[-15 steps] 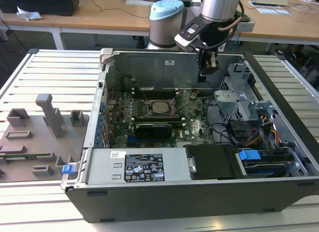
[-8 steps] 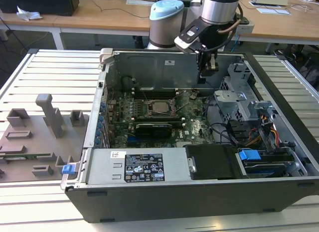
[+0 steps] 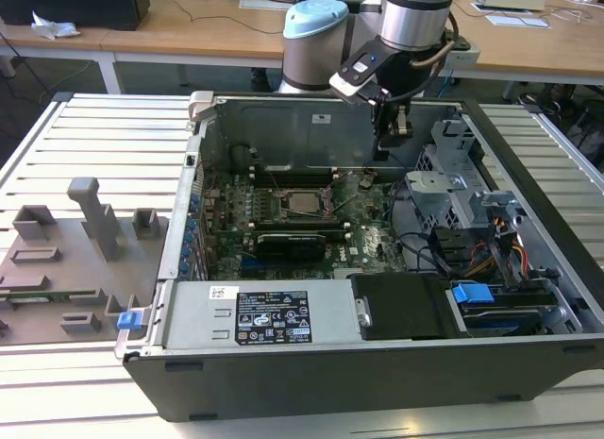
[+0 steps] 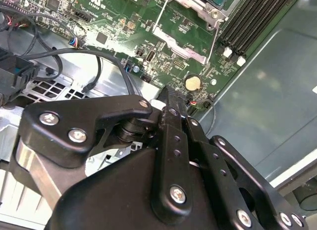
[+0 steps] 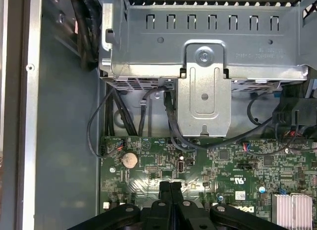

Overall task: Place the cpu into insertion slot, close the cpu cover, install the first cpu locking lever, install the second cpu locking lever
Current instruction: 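Close the cpu cover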

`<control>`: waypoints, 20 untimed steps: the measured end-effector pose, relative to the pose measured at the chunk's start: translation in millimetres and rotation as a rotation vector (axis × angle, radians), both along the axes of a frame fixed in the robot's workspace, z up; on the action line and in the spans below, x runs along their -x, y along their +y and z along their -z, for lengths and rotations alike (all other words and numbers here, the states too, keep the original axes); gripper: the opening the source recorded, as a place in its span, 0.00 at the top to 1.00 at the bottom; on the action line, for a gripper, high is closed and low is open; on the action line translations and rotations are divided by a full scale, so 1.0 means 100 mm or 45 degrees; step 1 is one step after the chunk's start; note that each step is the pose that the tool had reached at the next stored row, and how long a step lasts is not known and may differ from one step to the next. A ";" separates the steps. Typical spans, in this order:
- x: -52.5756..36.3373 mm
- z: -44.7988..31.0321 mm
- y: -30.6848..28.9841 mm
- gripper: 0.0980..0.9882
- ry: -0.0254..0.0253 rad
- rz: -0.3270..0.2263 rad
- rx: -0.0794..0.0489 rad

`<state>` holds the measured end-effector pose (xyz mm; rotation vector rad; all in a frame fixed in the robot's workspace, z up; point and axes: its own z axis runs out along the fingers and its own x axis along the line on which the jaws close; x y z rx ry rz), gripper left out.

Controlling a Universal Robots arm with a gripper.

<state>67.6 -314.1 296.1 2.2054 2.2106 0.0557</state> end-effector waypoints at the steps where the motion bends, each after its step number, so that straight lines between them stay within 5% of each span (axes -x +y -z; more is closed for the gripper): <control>1: 0.000 0.005 0.000 0.99 0.0000 0.000 0.000; 14: 0.000 0.097 0.000 0.99 0.0000 0.000 0.000; 20: 0.000 0.230 0.000 0.99 0.0000 0.000 0.000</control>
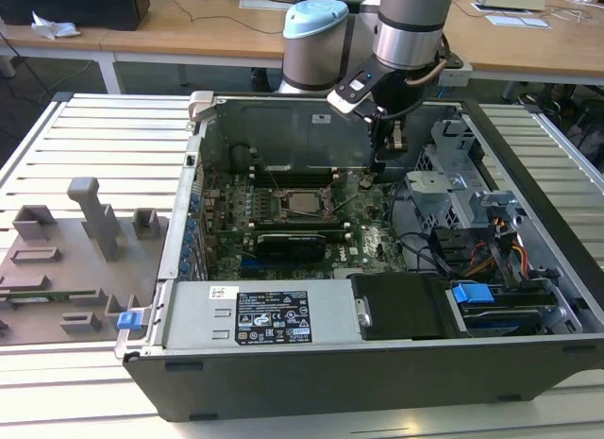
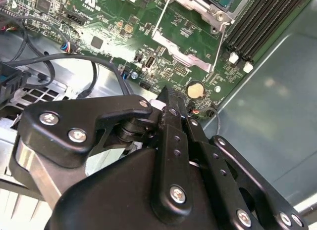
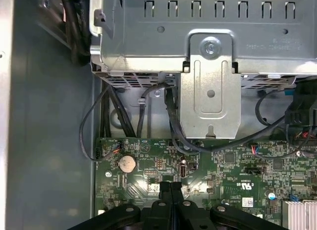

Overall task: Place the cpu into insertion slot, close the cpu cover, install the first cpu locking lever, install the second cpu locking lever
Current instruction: 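Close the cpu cover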

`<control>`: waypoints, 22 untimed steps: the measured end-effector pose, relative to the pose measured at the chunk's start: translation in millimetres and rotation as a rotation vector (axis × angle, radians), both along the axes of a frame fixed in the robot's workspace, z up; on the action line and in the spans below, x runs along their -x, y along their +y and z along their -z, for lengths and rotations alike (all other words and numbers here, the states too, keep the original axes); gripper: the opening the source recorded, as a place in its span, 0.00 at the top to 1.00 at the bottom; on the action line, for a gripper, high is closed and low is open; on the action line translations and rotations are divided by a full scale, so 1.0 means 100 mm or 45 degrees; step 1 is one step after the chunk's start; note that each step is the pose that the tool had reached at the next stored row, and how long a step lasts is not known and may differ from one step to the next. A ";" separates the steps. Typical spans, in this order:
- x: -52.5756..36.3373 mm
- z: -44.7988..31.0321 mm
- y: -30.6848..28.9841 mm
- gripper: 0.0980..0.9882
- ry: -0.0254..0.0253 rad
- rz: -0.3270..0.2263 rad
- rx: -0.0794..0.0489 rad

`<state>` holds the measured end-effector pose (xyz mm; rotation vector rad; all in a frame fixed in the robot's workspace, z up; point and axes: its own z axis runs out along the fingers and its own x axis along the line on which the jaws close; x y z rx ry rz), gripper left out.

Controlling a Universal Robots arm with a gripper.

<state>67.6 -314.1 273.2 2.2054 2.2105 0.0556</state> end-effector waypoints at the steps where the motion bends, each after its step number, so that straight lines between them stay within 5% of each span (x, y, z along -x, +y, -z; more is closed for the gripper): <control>1: 0.000 0.017 0.000 0.99 0.0000 0.000 0.000; 4: 0.000 0.062 0.000 0.99 0.0000 0.000 0.000; 5: 0.000 0.083 0.000 0.99 0.0045 0.000 0.000; 7: -0.007 0.111 0.000 0.99 0.0416 0.000 0.000; 10: -0.052 0.129 0.000 0.99 0.0815 0.000 0.000; 11: -0.076 0.156 0.000 0.99 0.1170 0.000 0.000; 17: -0.056 0.264 0.000 0.99 0.1177 0.000 -0.001; 22: 0.100 0.269 -0.001 0.99 0.1169 0.000 -0.002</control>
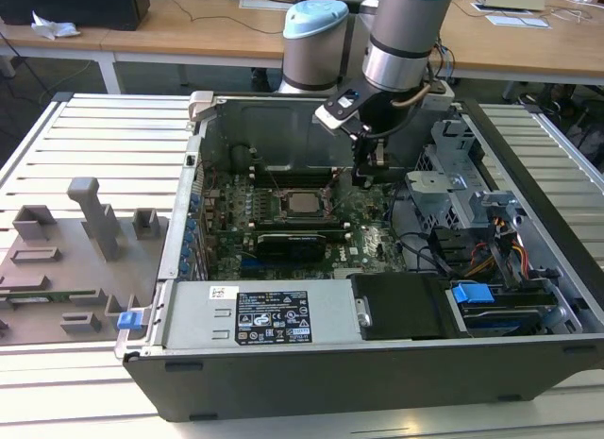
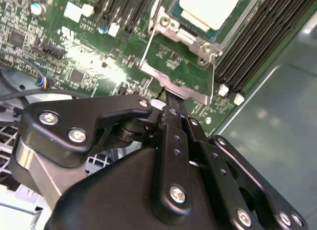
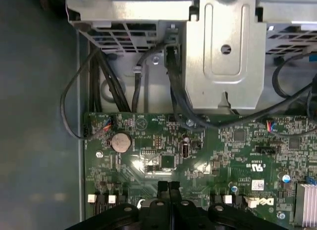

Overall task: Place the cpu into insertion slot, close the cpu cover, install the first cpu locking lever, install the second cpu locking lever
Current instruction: 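Close the cpu cover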

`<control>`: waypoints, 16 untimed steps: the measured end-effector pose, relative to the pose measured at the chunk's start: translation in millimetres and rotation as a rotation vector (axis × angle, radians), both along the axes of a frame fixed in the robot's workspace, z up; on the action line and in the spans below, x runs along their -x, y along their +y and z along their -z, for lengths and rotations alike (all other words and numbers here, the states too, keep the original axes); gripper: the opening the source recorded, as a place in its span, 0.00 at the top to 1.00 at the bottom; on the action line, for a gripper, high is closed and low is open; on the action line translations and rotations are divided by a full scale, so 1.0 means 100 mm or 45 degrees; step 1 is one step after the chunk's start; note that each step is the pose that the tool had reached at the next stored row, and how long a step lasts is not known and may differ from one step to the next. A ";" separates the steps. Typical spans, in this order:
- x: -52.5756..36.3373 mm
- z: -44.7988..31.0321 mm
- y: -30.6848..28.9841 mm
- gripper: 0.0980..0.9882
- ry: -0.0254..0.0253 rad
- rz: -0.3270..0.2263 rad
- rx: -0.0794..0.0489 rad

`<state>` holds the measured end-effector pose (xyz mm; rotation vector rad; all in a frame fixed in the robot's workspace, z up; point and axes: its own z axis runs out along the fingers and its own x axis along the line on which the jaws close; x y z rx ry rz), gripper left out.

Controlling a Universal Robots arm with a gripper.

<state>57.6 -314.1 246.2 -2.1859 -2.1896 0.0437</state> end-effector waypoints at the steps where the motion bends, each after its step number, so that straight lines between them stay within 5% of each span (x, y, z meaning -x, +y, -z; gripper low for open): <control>1: 0.006 0.000 0.000 0.99 0.0000 0.000 0.000; 16: 0.209 0.004 0.001 0.99 0.0001 0.000 0.000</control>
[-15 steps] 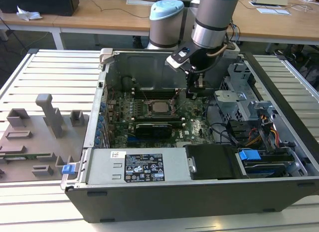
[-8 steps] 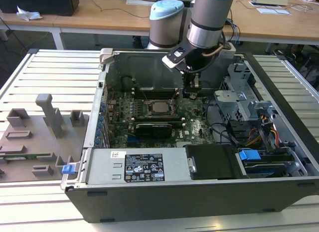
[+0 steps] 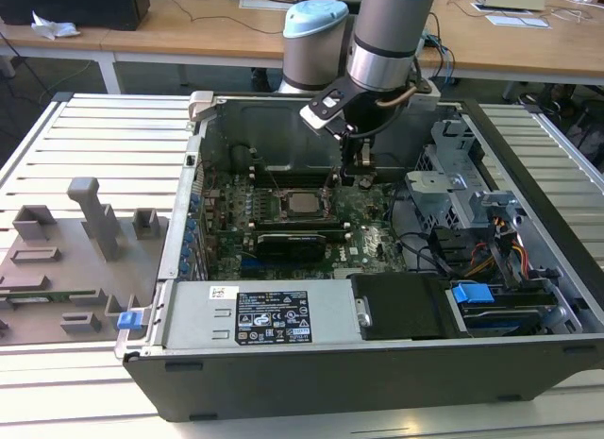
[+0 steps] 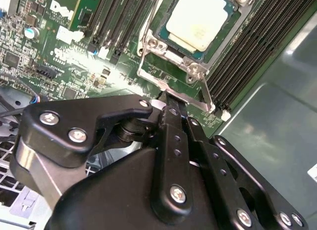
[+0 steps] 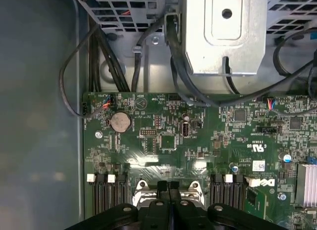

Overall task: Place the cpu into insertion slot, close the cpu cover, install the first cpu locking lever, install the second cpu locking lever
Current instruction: 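Close the cpu cover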

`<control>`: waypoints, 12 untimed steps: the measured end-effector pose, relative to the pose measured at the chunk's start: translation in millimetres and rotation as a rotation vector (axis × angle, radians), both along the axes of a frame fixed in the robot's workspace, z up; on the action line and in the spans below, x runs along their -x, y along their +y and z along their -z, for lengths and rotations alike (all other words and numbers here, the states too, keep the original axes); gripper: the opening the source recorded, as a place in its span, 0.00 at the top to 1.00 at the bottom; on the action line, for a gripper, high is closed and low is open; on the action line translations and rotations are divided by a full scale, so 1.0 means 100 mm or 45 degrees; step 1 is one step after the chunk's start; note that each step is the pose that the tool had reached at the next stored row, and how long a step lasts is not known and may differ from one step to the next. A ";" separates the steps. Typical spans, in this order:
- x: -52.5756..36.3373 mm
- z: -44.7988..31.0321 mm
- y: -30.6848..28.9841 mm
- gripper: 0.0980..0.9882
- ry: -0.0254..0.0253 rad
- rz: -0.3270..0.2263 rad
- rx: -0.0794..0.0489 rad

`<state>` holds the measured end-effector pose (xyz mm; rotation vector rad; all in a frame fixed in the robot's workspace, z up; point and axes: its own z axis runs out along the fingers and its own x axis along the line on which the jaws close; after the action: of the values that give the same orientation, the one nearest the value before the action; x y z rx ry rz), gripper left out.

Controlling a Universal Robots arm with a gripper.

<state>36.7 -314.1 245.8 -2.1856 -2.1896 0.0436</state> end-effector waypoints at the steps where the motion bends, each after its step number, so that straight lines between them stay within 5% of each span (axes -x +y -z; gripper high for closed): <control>1: 0.011 0.000 0.000 0.99 0.0000 0.000 0.000; 12: 0.092 0.002 0.000 0.99 0.0000 0.000 0.000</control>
<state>27.6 -314.1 245.6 -2.1856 -2.1896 0.0436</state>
